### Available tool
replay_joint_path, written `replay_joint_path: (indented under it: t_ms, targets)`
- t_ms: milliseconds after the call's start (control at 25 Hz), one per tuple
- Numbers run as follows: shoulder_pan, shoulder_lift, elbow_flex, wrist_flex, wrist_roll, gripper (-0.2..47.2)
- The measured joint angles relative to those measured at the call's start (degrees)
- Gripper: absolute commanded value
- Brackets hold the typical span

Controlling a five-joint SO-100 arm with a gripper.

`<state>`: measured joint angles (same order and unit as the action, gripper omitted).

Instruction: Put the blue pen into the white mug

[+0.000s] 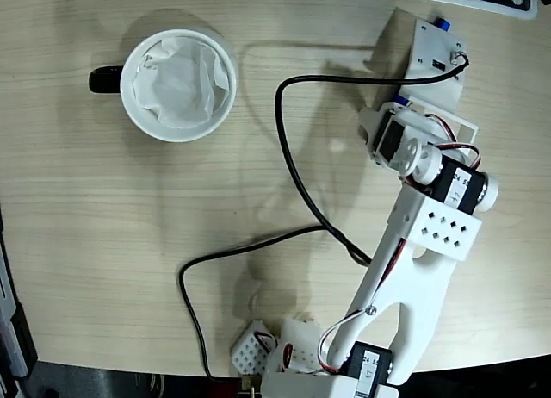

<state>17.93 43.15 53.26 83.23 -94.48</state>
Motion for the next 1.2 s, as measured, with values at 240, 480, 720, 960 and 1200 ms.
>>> replay_joint_path:
  t_ms: [240,480,720,960,1200]
  targets:
    - [-0.1,-0.1,0.0,-0.9,0.3,11.4]
    - [-0.4,-0.6,-0.1,-0.9,-0.1,1.0]
    - [-0.4,-0.6,-0.1,-0.9,0.3,0.1]
    - [-0.4,-0.6,-0.1,-0.9,0.3,0.1]
    - [-1.0,0.2,0.0,2.7,2.0,0.1]
